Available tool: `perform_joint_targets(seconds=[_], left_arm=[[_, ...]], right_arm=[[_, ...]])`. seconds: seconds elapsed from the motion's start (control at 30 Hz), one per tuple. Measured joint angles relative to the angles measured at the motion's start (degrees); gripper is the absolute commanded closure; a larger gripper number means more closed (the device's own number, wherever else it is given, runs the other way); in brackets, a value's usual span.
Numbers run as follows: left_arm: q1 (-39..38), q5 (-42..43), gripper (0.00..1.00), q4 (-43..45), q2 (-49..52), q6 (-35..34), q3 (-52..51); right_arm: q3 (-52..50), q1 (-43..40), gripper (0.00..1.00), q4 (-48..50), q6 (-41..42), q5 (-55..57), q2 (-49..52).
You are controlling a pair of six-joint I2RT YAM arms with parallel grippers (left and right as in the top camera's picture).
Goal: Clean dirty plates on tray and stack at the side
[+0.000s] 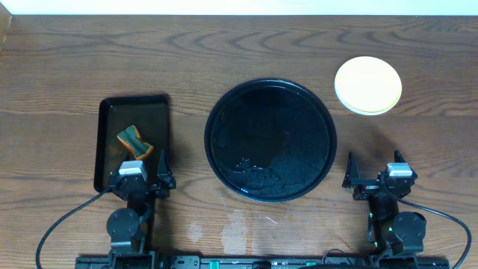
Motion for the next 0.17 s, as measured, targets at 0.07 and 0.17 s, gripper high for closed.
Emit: perform_joint_targets(seconds=[0.07,0.17], left_arm=[[0.0,0.0,0.16,0.0,0.0,0.0,0.0],[0.0,0.0,0.16,0.0,0.0,0.0,0.0]], right_arm=[[0.0,0.0,0.01,0.0,0.0,0.0,0.0],[0.0,0.0,0.01,0.0,0.0,0.0,0.0]])
